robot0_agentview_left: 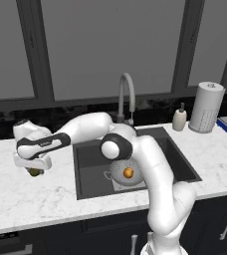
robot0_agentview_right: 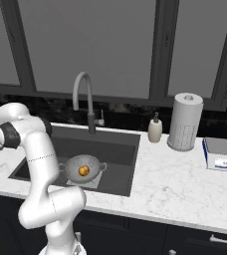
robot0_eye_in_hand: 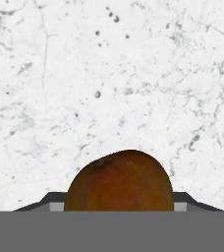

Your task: Put the colander in the sink, put the peach, mango in the colander, and turn on the sink faucet and pour water over the colander.

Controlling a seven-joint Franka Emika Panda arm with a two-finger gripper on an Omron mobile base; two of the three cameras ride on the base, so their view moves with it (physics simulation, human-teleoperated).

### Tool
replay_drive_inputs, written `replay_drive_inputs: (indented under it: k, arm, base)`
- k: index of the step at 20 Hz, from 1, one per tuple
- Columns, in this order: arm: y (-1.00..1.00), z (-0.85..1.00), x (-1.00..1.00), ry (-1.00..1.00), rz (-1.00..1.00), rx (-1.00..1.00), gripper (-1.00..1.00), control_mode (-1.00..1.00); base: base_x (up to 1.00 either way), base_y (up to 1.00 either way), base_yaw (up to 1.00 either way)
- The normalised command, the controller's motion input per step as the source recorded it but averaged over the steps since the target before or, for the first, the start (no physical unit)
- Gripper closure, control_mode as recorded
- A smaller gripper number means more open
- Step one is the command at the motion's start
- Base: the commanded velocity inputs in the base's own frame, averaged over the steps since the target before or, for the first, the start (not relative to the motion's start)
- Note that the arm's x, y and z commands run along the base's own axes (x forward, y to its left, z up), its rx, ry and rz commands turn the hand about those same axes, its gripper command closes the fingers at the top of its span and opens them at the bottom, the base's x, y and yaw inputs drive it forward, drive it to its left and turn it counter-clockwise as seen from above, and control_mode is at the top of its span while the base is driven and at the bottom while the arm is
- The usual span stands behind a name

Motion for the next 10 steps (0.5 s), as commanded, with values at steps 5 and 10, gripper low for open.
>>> replay_drive_inputs:
  k: [5, 10]
  arm:
    - [-0.77, 0.21, -0.5, -0.13, 0.03, 0.02, 1.0, -1.0]
    - [-1.0, 0.26, -0.5, -0.06, 0.01, 0.06, 1.0, -1.0]
  base:
    - [0.0, 0.0, 0.0]
    - [0.0, 0.0, 0.0]
